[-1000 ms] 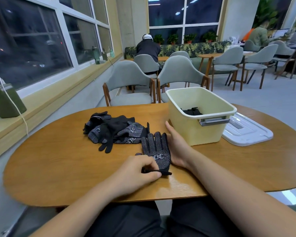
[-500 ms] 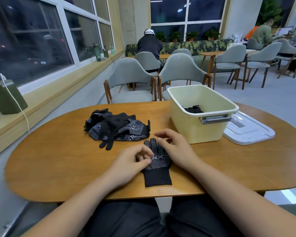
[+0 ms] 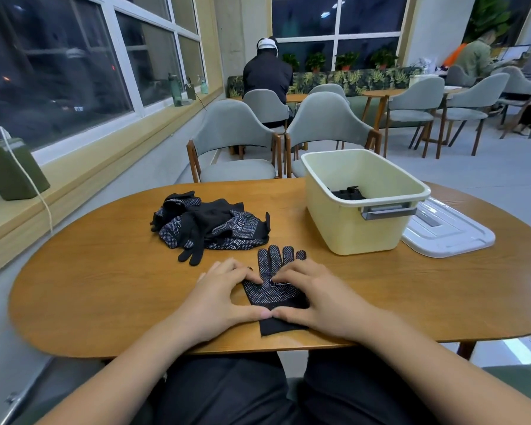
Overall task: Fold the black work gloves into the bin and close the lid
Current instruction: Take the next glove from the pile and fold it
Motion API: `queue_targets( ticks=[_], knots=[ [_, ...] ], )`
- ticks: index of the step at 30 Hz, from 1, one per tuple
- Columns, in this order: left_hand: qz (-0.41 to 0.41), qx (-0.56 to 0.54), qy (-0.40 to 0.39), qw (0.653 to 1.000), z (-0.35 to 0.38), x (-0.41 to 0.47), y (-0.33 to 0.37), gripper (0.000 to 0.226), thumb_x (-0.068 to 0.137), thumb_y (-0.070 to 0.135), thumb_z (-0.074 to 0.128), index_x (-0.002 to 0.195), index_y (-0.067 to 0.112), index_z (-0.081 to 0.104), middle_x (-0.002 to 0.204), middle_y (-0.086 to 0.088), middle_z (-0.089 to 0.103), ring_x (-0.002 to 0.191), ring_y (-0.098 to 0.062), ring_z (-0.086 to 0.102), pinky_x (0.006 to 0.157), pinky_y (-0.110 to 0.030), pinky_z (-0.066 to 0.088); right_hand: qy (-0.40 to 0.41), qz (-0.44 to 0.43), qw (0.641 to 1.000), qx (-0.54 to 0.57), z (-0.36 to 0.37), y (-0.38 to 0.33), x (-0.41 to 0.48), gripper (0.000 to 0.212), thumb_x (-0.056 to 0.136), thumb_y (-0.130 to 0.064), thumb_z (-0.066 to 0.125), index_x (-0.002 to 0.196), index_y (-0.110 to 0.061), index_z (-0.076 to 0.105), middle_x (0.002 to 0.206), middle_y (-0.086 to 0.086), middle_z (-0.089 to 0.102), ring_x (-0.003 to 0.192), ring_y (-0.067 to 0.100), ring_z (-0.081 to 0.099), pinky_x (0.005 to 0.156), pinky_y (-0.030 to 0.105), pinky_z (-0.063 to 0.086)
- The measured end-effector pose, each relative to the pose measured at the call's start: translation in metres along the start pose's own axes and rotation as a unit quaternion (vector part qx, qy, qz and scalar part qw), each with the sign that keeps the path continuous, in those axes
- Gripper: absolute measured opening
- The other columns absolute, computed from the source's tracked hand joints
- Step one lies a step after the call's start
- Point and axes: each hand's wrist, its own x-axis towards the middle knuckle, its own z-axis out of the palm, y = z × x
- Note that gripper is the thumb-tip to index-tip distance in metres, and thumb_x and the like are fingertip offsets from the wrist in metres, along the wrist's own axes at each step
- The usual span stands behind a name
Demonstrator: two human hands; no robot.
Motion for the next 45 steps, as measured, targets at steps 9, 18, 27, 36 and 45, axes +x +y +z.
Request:
queue_targets(
  ticks=[9, 18, 27, 36, 45],
  knots=[
    [0.008, -0.020, 0.004, 1.000, -0.009, 0.024, -0.004, 0.036, 0.085, 0.074, 0.072, 0.106, 0.045, 0.073, 0.111, 0.022, 0.062, 0.113, 0.001, 0.052, 0.101, -0.032, 0.049, -0.037, 0.013, 0.997, -0.064, -0.003, -0.009, -0.007, 0.074, 0.099, -0.081, 0.044, 0.154, -0.033, 0.054, 0.150, -0.013, 0.047, 0.142, 0.012, 0.040, 0.120, 0.036, 0.034],
    [0.050, 0.088, 0.079, 0.992, -0.036, 0.110, -0.002, 0.022, 0.104, 0.018, 0.060, 0.119, 0.029, 0.072, 0.106, 0.015, 0.065, 0.100, -0.006, 0.059, 0.091, -0.034, 0.055, -0.050, 0.030, 0.996, -0.063, -0.005, -0.012, -0.009, 0.076, 0.098, -0.085, 0.039, 0.157, -0.037, 0.048, 0.154, -0.018, 0.041, 0.146, 0.010, 0.035, 0.122, 0.035, 0.031],
    [0.114, 0.268, 0.009, 0.957, -0.041, 0.171, -0.015, 0.058, 0.100, 0.001, 0.060, 0.136, 0.046, 0.064, 0.134, 0.009, 0.055, 0.125, -0.018, 0.046, 0.100, -0.041, 0.041, -0.048, 0.027, 0.996, -0.069, -0.009, -0.016, -0.010, 0.078, 0.097, -0.084, 0.042, 0.158, -0.036, 0.048, 0.155, -0.017, 0.042, 0.146, 0.008, 0.034, 0.120, 0.028, 0.026],
    [0.167, 0.340, -0.025, 0.925, -0.038, 0.180, -0.009, 0.027, 0.101, 0.018, 0.066, 0.113, 0.041, 0.074, 0.135, 0.009, 0.054, 0.128, -0.019, 0.044, 0.093, -0.036, 0.037, -0.050, 0.032, 0.996, -0.059, -0.013, -0.020, -0.012, 0.080, 0.095, -0.084, 0.047, 0.158, -0.036, 0.050, 0.154, -0.019, 0.042, 0.146, 0.007, 0.033, 0.118, 0.025, 0.020],
    [0.166, 0.315, 0.030, 0.934, -0.075, 0.176, -0.016, 0.022, 0.101, 0.018, 0.067, 0.107, 0.038, 0.074, 0.116, 0.020, 0.071, 0.123, -0.013, 0.054, 0.093, -0.035, 0.038, -0.052, 0.035, 0.997, -0.050, -0.012, -0.019, -0.011, 0.081, 0.094, -0.087, 0.045, 0.158, -0.037, 0.050, 0.153, -0.021, 0.042, 0.145, 0.006, 0.034, 0.122, 0.029, 0.027]
  ],
)
